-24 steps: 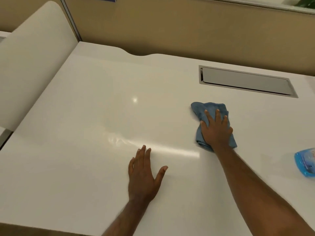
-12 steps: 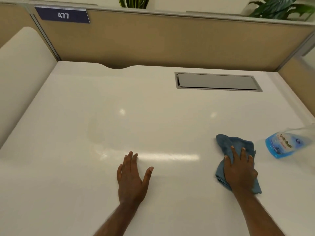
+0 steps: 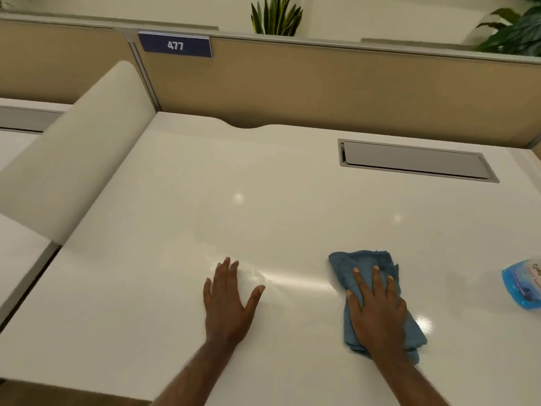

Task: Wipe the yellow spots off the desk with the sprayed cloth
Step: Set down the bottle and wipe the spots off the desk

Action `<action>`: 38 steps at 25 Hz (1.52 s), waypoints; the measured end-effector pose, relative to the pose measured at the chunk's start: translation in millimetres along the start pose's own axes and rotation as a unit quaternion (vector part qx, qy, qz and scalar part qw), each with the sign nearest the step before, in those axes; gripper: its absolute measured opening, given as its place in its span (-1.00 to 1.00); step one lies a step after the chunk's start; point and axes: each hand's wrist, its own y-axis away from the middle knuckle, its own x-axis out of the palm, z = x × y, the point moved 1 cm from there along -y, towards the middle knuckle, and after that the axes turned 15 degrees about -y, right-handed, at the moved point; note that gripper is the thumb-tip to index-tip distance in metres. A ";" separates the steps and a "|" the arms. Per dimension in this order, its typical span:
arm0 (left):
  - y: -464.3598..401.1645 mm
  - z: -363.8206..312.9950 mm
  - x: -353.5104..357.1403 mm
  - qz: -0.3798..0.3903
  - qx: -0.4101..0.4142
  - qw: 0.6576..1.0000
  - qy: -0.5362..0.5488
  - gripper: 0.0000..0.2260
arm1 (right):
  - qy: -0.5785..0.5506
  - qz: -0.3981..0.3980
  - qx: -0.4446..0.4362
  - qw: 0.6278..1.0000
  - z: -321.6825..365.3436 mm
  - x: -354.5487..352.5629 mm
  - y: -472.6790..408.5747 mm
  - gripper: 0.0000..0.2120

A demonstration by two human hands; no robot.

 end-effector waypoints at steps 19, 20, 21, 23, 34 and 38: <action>-8.0 78.1 -20.1 -0.068 -0.070 0.993 0.063 -0.25 | -0.069 0.194 -0.208 0.956 239.0 98.1 -32.9 -0.51; -8.3 77.9 -20.4 -0.067 -0.070 0.993 0.064 -0.26 | -0.069 0.199 -0.199 0.957 243.9 98.9 -44.4 -0.51; -8.1 77.8 -20.5 -0.066 -0.069 0.994 0.062 -0.27 | -0.065 0.192 -0.188 0.961 245.1 97.5 -55.4 -0.51; -7.7 78.5 -20.2 -0.061 -0.066 0.994 0.057 -0.28 | -0.053 0.158 -0.155 0.974 234.1 94.4 -78.5 -0.50; -8.2 79.2 -17.9 -0.049 -0.035 0.997 0.046 -0.37 | -0.067 -0.093 0.118 0.986 17.1 5.8 -85.5 -0.61; -19.0 51.4 -19.4 -0.041 -0.013 0.994 0.101 -0.40 | -0.323 -0.177 0.092 0.925 17.0 -39.5 -60.4 -0.64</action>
